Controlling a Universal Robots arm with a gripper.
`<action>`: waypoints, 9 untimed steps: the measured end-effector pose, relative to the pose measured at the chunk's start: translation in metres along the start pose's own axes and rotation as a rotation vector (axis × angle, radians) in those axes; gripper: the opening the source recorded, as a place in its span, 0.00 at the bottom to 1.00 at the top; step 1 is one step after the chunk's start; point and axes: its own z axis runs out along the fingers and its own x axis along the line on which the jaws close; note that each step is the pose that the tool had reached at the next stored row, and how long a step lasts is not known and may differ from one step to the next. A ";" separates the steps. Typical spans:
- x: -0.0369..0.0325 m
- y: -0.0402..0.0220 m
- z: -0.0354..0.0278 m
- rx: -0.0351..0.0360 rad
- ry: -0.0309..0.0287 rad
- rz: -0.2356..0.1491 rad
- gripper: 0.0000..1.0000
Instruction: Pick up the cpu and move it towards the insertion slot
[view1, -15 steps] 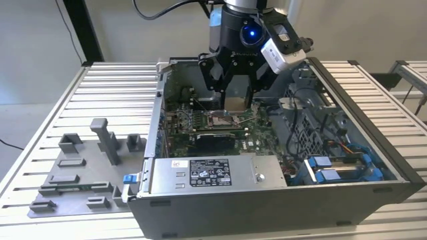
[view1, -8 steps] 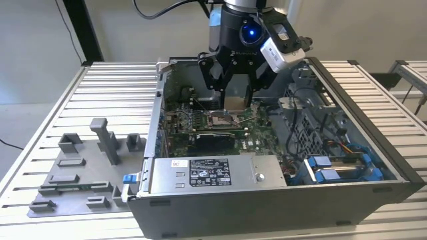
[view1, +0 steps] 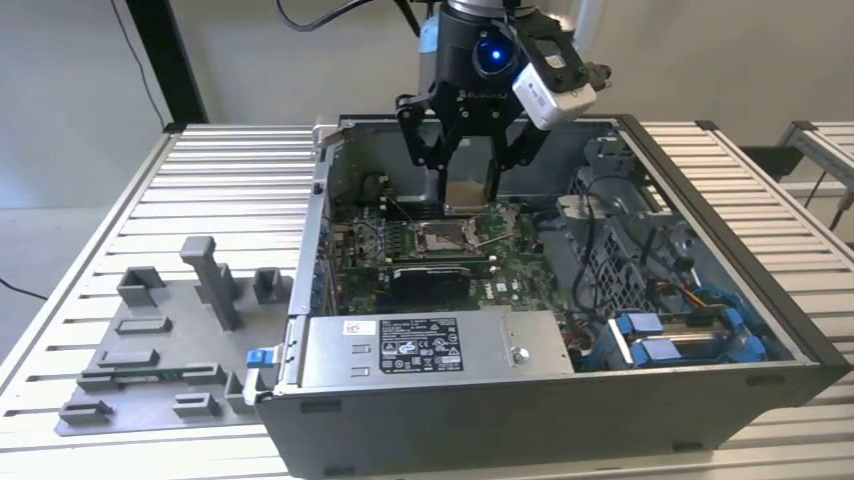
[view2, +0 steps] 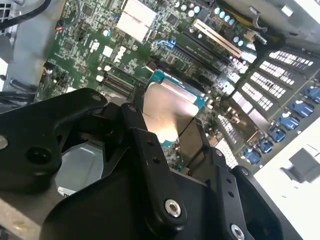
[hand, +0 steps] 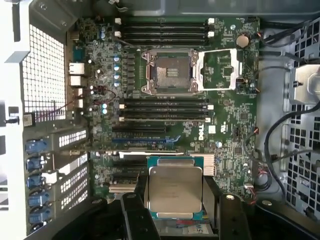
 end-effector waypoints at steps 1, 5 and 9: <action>0.0000 0.0030 0.0002 0.0001 0.0000 0.000 0.00; 0.0002 0.0154 0.0009 0.0004 0.0001 0.000 0.00; 0.0003 0.0276 0.0017 0.0004 0.0000 0.000 0.00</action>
